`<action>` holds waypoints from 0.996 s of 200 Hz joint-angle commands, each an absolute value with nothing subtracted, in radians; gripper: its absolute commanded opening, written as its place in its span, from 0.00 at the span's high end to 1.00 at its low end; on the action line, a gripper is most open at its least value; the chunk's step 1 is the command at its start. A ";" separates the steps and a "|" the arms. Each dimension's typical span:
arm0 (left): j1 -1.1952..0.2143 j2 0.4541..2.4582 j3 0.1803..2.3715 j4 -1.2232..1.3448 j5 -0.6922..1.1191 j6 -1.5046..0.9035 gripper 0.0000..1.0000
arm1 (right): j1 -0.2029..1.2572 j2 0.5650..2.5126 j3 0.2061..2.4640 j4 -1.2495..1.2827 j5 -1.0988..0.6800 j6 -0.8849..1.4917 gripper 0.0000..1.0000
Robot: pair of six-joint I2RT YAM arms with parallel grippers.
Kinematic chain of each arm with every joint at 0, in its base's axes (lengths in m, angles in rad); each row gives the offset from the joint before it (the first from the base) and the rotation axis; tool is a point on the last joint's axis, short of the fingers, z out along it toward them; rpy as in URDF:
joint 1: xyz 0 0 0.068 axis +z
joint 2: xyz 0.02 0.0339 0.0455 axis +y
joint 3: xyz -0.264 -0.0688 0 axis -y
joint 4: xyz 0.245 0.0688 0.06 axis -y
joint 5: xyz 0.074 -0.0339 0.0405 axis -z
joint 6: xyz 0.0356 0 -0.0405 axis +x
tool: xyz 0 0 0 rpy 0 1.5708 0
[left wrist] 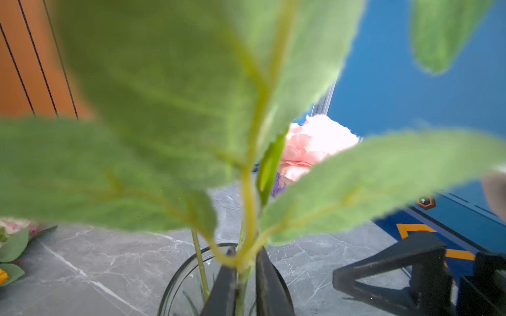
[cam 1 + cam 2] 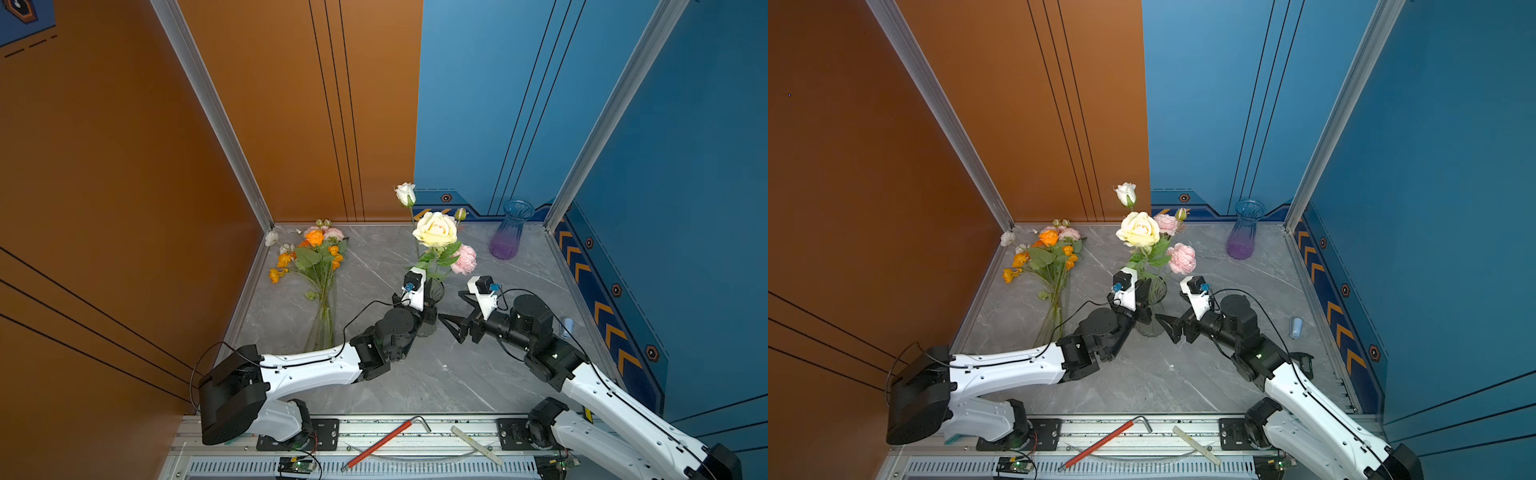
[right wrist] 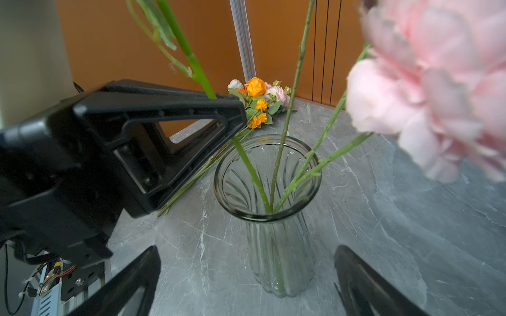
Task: Arrange flowers in a vase
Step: Place the flower in the vase.
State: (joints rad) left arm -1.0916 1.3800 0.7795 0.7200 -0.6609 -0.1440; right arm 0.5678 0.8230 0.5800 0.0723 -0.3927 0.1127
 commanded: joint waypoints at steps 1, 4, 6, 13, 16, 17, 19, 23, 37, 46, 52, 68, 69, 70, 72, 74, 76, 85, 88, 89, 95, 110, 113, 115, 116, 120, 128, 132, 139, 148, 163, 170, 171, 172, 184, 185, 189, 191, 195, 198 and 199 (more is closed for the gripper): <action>-1.080 1.350 0.747 0.717 -0.636 -0.189 0.76 | 0.562 0.825 0.569 0.094 -0.401 0.130 0.00; -1.079 1.345 0.745 0.709 -0.636 -0.190 0.75 | 0.562 0.824 0.569 0.094 -0.402 0.130 0.00; -1.078 1.343 0.744 0.705 -0.634 -0.191 0.74 | 0.563 0.824 0.569 0.094 -0.402 0.130 0.00; -1.075 1.333 0.742 0.685 -0.632 -0.195 0.71 | 0.563 0.822 0.568 0.094 -0.401 0.130 0.00; -1.072 1.329 0.742 0.674 -0.631 -0.198 0.69 | 0.563 0.821 0.568 0.094 -0.400 0.130 0.00; -1.071 1.328 0.742 0.670 -0.631 -0.198 0.68 | 0.563 0.822 0.568 0.094 -0.400 0.130 0.00; -1.071 1.325 0.742 0.663 -0.630 -0.201 0.67 | 0.563 0.820 0.568 0.094 -0.400 0.130 0.00; -1.066 1.320 0.745 0.644 -0.630 -0.206 0.65 | 0.563 0.820 0.568 0.093 -0.400 0.130 0.00; -1.046 1.301 0.753 0.574 -0.612 -0.227 0.59 | 0.563 0.820 0.568 0.094 -0.401 0.130 0.00; -1.037 1.288 0.755 0.541 -0.604 -0.233 0.56 | 0.562 0.820 0.568 0.094 -0.399 0.130 0.00; -1.030 1.276 0.755 0.525 -0.599 -0.237 0.54 | 0.563 0.819 0.568 0.094 -0.399 0.130 0.00; -1.014 1.245 0.755 0.481 -0.581 -0.245 0.49 | 0.562 0.821 0.569 0.094 -0.399 0.130 0.00; -1.013 1.244 0.756 0.477 -0.581 -0.245 0.49 | 0.562 0.821 0.568 0.094 -0.399 0.130 0.00; -1.011 1.242 0.757 0.475 -0.581 -0.245 0.49 | 0.563 0.821 0.568 0.093 -0.399 0.130 0.00; -1.010 1.238 0.756 0.468 -0.580 -0.245 0.48 | 0.563 0.821 0.568 0.093 -0.399 0.130 0.00; -1.009 1.235 0.757 0.463 -0.578 -0.246 0.48 | 0.563 0.821 0.568 0.094 -0.399 0.130 0.00; -1.009 1.232 0.758 0.456 -0.577 -0.248 0.48 | 0.564 0.821 0.568 0.094 -0.399 0.130 0.00; -1.003 1.215 0.763 0.428 -0.576 -0.251 0.46 | 0.564 0.823 0.568 0.094 -0.398 0.129 0.00; -1.000 1.211 0.765 0.418 -0.576 -0.251 0.46 | 0.564 0.822 0.568 0.094 -0.399 0.130 0.00; -0.999 1.209 0.765 0.414 -0.575 -0.251 0.46 | 0.563 0.822 0.568 0.094 -0.399 0.130 0.00; -0.994 1.199 0.771 0.389 -0.574 -0.254 0.45 | 0.564 0.824 0.569 0.094 -0.399 0.129 0.00; -0.980 1.177 0.802 0.295 -0.573 -0.279 0.41 | 0.564 0.824 0.569 0.094 -0.399 0.129 0.00; -0.979 1.174 0.810 0.271 -0.571 -0.285 0.41 | 0.564 0.825 0.569 0.094 -0.399 0.129 0.00; -0.977 1.172 0.816 0.253 -0.570 -0.289 0.40 | 0.564 0.824 0.569 0.094 -0.399 0.129 0.00; -0.975 1.170 0.819 0.244 -0.570 -0.292 0.40 | 0.564 0.824 0.569 0.094 -0.399 0.128 0.00; -0.970 1.166 0.832 0.210 -0.566 -0.299 0.39 | 0.564 0.823 0.569 0.094 -0.399 0.128 0.00; -0.961 1.158 0.859 0.141 -0.556 -0.314 0.39 | 0.564 0.822 0.570 0.092 -0.399 0.129 0.00; -0.955 1.155 0.871 0.107 -0.546 -0.320 0.39 | 0.565 0.821 0.570 0.092 -0.399 0.129 0.00; -0.943 1.147 0.892 0.053 -0.518 -0.324 0.38 | 0.564 0.819 0.569 0.092 -0.399 0.129 0.00; -0.931 1.132 0.918 -0.007 -0.475 -0.323 0.37 | 0.564 0.819 0.569 0.091 -0.400 0.129 0.00; -0.915 1.102 0.953 -0.105 -0.431 -0.316 0.35 | 0.567 0.816 0.572 0.086 -0.400 0.125 0.00; -0.907 1.086 0.969 -0.155 -0.427 -0.317 0.35 | 0.569 0.815 0.573 0.081 -0.395 0.120 0.00; -0.906 1.084 0.972 -0.164 -0.427 -0.318 0.35 | 0.569 0.815 0.574 0.080 -0.394 0.119 0.00; -0.906 1.081 0.975 -0.172 -0.426 -0.318 0.35 | 0.571 0.815 0.574 0.080 -0.392 0.119 0.00; -0.895 1.051 1.001 -0.283 -0.430 -0.316 0.35 | 0.577 0.813 0.575 0.074 -0.384 0.114 0.00; -0.895 1.048 1.003 -0.289 -0.431 -0.315 0.35 | 0.577 0.814 0.575 0.073 -0.384 0.114 0.00; -0.893 1.037 1.012 -0.321 -0.438 -0.312 0.35 | 0.578 0.813 0.577 0.070 -0.382 0.114 0.00; -0.892 1.030 1.014 -0.338 -0.442 -0.309 0.35 | 0.578 0.813 0.579 0.067 -0.382 0.113 0.00; -0.890 1.019 1.021 -0.370 -0.451 -0.302 0.35 | 0.580 0.814 0.583 0.061 -0.380 0.113 0.00; -0.889 1.011 1.022 -0.392 -0.459 -0.299 0.35 | 0.582 0.814 0.585 0.055 -0.378 0.112 0.00; -0.889 1.008 1.023 -0.401 -0.464 -0.298 0.35 | 0.582 0.815 0.588 0.052 -0.377 0.111 0.00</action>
